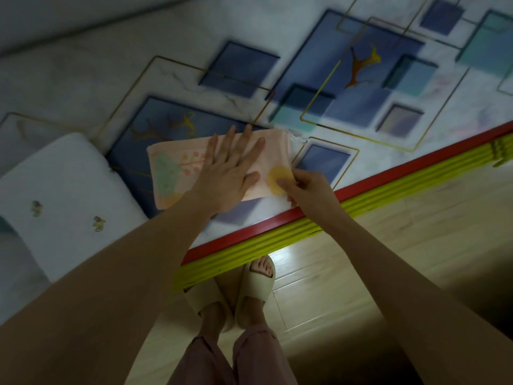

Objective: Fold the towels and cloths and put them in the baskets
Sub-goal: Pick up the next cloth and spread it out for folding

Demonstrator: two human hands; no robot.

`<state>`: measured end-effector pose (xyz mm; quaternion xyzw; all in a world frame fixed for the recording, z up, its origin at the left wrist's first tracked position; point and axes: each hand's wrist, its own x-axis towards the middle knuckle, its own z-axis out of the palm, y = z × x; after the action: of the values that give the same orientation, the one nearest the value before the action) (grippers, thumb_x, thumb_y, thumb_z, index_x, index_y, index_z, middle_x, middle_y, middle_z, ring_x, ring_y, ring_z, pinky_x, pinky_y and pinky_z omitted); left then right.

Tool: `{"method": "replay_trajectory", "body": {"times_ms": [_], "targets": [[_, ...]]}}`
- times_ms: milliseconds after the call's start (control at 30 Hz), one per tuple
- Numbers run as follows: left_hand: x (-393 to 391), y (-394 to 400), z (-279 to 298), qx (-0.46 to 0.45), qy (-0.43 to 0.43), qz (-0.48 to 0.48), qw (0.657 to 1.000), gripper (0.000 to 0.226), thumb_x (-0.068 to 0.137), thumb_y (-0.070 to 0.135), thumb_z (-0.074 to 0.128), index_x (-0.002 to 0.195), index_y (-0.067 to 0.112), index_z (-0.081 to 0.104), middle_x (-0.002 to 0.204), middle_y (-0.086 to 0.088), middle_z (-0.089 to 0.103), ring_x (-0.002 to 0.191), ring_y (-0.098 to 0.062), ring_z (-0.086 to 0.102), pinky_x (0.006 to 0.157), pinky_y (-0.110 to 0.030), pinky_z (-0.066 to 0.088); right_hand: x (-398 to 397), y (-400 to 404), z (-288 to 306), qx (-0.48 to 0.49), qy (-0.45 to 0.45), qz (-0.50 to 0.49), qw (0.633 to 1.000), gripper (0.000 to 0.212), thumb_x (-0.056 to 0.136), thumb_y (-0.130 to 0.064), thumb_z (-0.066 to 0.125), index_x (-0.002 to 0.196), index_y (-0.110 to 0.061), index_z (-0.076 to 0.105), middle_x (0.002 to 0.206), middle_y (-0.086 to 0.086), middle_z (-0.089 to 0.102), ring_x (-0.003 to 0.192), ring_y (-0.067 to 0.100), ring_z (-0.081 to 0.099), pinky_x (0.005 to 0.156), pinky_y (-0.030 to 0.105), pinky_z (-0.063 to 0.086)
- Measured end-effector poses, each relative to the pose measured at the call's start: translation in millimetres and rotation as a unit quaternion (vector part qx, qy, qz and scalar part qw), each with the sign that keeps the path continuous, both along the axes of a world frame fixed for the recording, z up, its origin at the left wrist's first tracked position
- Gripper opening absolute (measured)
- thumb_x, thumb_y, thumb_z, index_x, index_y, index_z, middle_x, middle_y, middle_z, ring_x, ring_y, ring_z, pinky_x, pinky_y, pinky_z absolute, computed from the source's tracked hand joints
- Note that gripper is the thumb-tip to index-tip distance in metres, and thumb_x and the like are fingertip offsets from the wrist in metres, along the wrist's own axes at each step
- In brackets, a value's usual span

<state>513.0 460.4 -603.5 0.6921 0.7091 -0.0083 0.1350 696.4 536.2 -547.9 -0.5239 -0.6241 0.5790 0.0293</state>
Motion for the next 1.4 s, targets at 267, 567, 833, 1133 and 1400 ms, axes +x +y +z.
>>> {"method": "replay_trajectory", "body": {"times_ms": [267,567,833,1133,1400], "targets": [[-5.5,-3.0,0.1,0.017,0.008,-0.025,1.0,0.064,0.094,0.051,0.021,0.152,0.024,0.014,0.16,-0.009,0.009,0.146,-0.034,0.009,0.115,-0.051,-0.002,7.9,-6.3,-12.3,0.158,-0.138,0.009,0.978,0.037,0.091,-0.027,0.062,0.064,-0.009,0.044,0.059,0.002,0.04,0.053,0.016,0.038,0.054,0.03,0.028],[-32.9,-37.1,5.2,0.018,0.001,-0.05,0.999,0.064,0.098,0.04,0.025,0.151,0.007,0.016,0.158,-0.017,0.011,0.146,-0.032,0.012,0.118,-0.047,0.011,-32.0,-26.0,-38.1,0.414,-0.183,0.255,0.854,0.055,0.101,-0.03,0.032,0.151,-0.008,0.023,0.158,0.01,0.019,0.147,0.023,0.012,0.119,0.043,0.013],[-60.6,-96.7,50.6,0.126,-0.206,0.367,0.898,0.055,0.097,0.032,0.04,0.143,0.0,0.035,0.146,-0.023,0.034,0.132,-0.035,0.037,0.108,-0.033,0.029,-88.7,-57.4,-26.6,0.442,-0.151,0.266,0.843,0.059,0.101,-0.034,0.031,0.149,0.0,0.023,0.157,0.019,0.016,0.146,0.031,0.014,0.12,0.041,0.007],[-59.8,-94.6,58.7,0.026,-0.395,0.457,0.796,0.023,0.097,0.02,0.053,0.114,0.007,0.059,0.097,0.0,0.062,0.083,-0.013,0.056,0.075,-0.022,0.048,-95.2,-42.2,-47.5,0.417,-0.198,0.336,0.821,0.063,0.1,-0.046,0.015,0.153,-0.014,0.011,0.161,0.008,0.007,0.148,0.023,0.006,0.119,0.039,0.004],[-61.0,-92.3,47.1,0.021,-0.377,0.389,0.84,0.014,0.1,0.021,0.047,0.089,0.011,0.048,0.068,0.001,0.05,0.06,-0.011,0.049,0.055,-0.025,0.037,-93.9,-47.0,-49.7,0.412,-0.212,0.288,0.838,0.063,0.1,-0.047,0.018,0.153,-0.015,0.01,0.16,0.009,0.006,0.148,0.024,0.004,0.12,0.043,0.004]]}}
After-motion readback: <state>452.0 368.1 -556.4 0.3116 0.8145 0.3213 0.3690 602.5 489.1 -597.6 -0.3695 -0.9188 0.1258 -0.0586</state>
